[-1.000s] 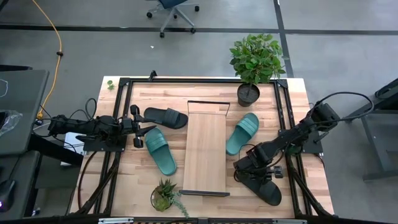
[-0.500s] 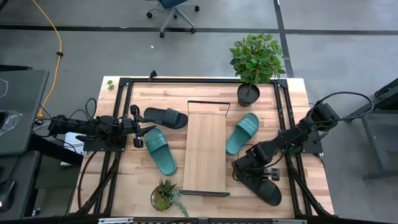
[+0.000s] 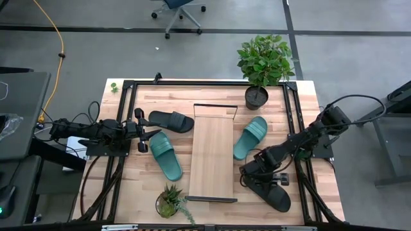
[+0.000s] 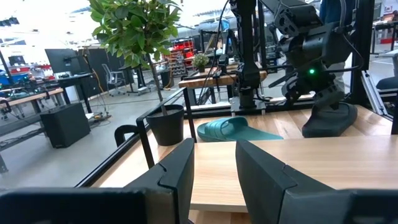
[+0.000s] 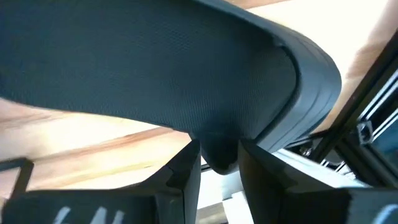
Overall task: Pick and place slides into the shelf
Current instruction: Put the right black slides on the shelf
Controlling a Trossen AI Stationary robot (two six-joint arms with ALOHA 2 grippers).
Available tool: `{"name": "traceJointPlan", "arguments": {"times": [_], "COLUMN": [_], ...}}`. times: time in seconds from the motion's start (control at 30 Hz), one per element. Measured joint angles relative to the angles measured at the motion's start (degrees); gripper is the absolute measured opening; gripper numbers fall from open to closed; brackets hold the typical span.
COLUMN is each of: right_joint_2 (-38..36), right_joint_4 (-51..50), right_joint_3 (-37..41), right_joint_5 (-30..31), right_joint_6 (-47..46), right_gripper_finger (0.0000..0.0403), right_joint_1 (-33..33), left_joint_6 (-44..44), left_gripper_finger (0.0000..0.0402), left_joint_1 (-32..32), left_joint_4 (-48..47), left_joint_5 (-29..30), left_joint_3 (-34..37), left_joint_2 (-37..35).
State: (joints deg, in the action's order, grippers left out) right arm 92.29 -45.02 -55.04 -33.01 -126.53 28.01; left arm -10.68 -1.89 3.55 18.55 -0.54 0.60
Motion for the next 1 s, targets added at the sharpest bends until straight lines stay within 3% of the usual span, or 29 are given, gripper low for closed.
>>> {"name": "traceJointPlan", "arguments": {"times": [0.3,0.53,0.87,1.0], "right_joint_2": [0.00,-0.02,-0.04,-0.04], "right_joint_4": [1.51,0.34,-9.25,-13.33], "right_joint_3": [-0.01,-1.58,-7.09,-8.44], "right_joint_5": [0.06,3.80,3.35,-0.04], "right_joint_6": [2.04,1.86,1.96,2.18], "right_gripper_finger": [0.0099,0.0099,0.0099,0.0099], "right_joint_1": [-0.18,-0.15,-1.03,-1.44], "left_joint_6": [0.00,0.02,-0.11,-0.48], "left_gripper_finger": [0.0106,0.0106,0.0106,0.0106], "left_joint_1": [0.00,0.00,0.00,0.00], "left_joint_4": [0.00,0.00,0.00,-0.01], "left_joint_5": [-0.04,-0.13,-0.09,-0.10], "left_joint_3": [0.00,0.00,0.00,0.00], "left_joint_2": [0.02,0.02,0.00,0.02]}}
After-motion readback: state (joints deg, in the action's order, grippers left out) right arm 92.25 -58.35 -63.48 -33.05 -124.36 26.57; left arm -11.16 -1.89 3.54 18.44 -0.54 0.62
